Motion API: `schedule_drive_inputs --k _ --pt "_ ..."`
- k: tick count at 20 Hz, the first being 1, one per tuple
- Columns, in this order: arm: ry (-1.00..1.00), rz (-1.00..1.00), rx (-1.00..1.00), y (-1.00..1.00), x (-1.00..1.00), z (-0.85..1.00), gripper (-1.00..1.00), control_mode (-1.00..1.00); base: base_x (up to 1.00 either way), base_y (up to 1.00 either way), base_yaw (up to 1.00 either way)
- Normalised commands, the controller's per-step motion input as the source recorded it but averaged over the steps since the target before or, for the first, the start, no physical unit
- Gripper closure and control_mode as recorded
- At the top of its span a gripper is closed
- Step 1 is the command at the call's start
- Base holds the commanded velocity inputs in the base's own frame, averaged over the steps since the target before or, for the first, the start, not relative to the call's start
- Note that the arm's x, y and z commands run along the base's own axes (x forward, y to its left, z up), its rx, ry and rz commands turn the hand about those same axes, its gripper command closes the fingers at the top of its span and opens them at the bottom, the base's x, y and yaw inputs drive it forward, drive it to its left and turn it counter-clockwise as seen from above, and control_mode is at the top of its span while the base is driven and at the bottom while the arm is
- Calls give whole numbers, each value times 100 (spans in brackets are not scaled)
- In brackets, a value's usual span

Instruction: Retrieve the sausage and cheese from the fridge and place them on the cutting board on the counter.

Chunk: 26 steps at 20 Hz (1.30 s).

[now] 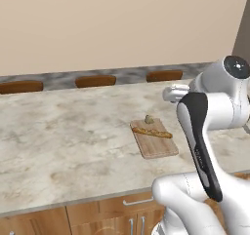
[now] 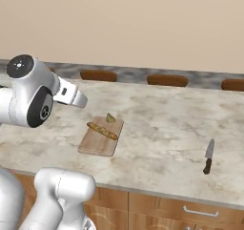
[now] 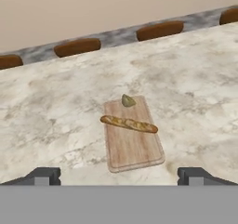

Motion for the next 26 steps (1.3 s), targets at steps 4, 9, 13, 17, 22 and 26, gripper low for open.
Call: schedule_drive_inputs --k 4,9,13,17,22,26 --pt "0 0 0 -11 -65 1 -100 -100 0 0 0" --pt "0 0 0 0 0 0 -100 100 -21 -1 0" --pt "0 0 0 0 0 0 -100 100 -100 -40 -10" --pt "0 0 0 0 0 0 -100 100 -80 -58 -20" --pt "0 0 0 0 0 0 -100 100 44 -83 -23" --pt "0 0 0 0 0 0 -100 100 2 -83 -74"
